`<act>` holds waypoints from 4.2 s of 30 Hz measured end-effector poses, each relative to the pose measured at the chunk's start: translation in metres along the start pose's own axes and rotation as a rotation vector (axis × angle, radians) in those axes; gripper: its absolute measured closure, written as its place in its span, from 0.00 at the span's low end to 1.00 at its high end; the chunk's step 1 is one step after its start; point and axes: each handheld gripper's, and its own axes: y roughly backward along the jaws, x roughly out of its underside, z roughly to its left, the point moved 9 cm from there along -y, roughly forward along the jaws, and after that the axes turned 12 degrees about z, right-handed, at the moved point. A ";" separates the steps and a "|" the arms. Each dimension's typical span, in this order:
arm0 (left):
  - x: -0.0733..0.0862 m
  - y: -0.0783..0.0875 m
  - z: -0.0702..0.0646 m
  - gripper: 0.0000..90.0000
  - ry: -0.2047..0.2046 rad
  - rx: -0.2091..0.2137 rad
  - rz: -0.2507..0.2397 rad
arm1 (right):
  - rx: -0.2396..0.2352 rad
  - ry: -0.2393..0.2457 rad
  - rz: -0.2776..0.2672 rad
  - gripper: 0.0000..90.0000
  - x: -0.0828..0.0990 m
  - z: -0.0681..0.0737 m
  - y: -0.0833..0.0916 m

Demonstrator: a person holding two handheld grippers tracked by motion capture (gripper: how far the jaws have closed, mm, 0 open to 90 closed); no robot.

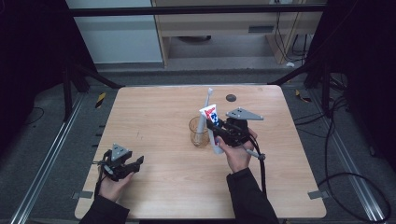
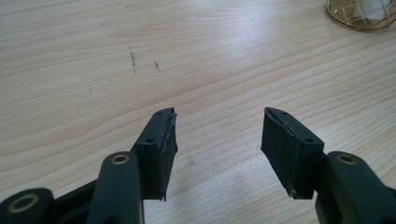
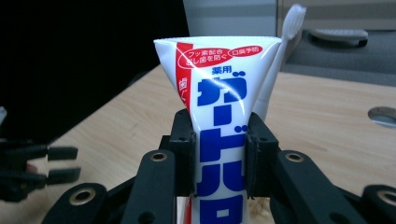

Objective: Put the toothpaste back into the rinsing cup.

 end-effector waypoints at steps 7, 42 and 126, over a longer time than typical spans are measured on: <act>0.000 0.000 0.001 0.49 0.005 0.001 -0.001 | -0.028 -0.012 -0.056 0.77 -0.018 0.008 -0.009; 0.000 -0.001 0.003 0.50 0.012 0.002 -0.004 | -0.003 -0.017 -0.136 0.77 -0.053 0.002 -0.090; 0.002 -0.004 0.000 0.49 0.005 0.009 0.020 | 0.064 0.077 0.160 0.23 0.048 -0.014 -0.036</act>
